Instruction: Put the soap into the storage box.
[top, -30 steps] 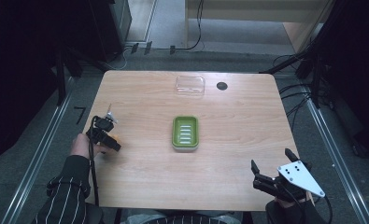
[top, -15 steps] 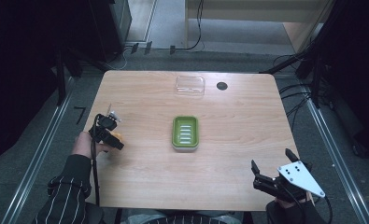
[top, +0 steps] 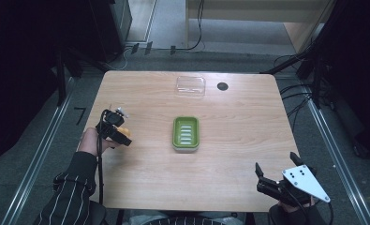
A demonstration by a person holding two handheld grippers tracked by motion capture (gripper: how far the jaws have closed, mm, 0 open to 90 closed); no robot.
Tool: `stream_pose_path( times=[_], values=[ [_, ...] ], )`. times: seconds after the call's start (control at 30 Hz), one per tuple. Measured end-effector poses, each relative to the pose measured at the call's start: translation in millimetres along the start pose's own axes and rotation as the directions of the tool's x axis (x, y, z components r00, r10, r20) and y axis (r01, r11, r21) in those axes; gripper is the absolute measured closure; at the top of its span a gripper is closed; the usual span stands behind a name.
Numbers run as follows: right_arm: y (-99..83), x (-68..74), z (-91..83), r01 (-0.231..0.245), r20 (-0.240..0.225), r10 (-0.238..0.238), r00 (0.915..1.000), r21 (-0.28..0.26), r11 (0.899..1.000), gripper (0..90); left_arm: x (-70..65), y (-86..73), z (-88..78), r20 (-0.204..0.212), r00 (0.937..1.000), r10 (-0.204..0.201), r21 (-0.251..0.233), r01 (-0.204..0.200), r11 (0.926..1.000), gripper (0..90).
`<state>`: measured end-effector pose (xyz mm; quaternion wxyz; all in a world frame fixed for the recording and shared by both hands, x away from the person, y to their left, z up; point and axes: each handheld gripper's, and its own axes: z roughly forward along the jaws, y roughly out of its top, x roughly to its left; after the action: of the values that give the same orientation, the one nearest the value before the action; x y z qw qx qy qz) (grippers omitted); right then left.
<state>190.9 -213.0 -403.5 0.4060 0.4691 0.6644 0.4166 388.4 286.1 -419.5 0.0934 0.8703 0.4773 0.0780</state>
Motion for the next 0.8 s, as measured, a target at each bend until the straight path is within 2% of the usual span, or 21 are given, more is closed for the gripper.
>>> stream_pose_path(
  times=[0.17, 0.37, 0.53, 0.63, 0.8],
  values=[
    [-2.0, -2.1, -3.8, -0.005, 0.013, 0.005, 0.9999, 0.004, 1.0, 0.0, -6.3, 9.0, -2.4, 0.006, 0.9998, 0.016, -0.019, -0.016, 0.9997, 27.6],
    [-2.7, -1.9, -6.1, -0.007, 0.024, 0.006, 0.9997, 0.009, 1.0, 0.0, -16.0, 22.1, -1.7, 0.015, 0.9982, 0.059, -0.027, -0.058, 0.9979, 27.6],
    [-3.2, -2.2, -7.0, -0.01, 0.028, 0.009, 0.9996, 0.014, 1.0, 0.0, -22.1, 30.5, -2.6, 0.021, 0.9968, 0.077, -0.047, -0.076, 0.996, 27.6],
    [-3.3, -2.0, -7.0, 0.008, 0.029, -0.008, 0.9996, 0.013, 1.0, 0.0, -24.6, 33.5, -2.4, 0.025, 0.9961, 0.084, -0.05, -0.083, 0.9953, 27.6],
    [-4.7, -3.9, -9.1, -0.005, 0.037, 0.005, 0.9993, 0.013, 1.0, 0.0, -30.7, 40.8, -1.7, 0.026, 0.9942, 0.104, -0.054, -0.103, 0.9932, 27.6]
  ],
)
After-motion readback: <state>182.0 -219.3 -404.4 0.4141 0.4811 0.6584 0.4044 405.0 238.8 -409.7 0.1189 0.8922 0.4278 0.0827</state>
